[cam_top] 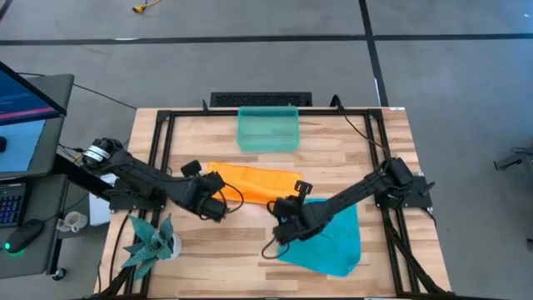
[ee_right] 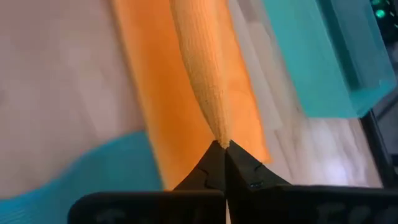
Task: Roll microfiber towels into tight, uniform cylinder then place into a basket
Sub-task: Roll the yellow microfiber cloth on the table
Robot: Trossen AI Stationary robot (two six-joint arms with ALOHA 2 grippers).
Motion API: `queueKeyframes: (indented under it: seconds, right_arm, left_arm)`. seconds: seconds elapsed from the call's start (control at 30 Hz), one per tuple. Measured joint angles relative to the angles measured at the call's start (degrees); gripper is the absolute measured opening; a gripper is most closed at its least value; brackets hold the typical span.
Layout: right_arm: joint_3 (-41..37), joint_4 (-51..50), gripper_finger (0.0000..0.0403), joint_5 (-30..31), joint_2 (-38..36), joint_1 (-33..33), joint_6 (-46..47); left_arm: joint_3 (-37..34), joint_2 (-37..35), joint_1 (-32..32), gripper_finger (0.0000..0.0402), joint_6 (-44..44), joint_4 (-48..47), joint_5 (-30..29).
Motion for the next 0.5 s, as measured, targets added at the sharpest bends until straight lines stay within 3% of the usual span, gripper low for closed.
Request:
queueKeyframes:
  seconds: [0.23,0.5]
  right_arm:
    - [1.84,-0.22,0.0005,-0.01,-0.04,1.55,0.52]
    - [-0.14,-2.35,0.0011,-0.65,0.37,-2.95,4.25]
  left_arm:
    - [1.67,0.00,-5.07,0.0001,-7.53,-0.32,2.47]
    - [1.52,0.00,-1.82,0.0001,-9.06,-1.43,0.30]
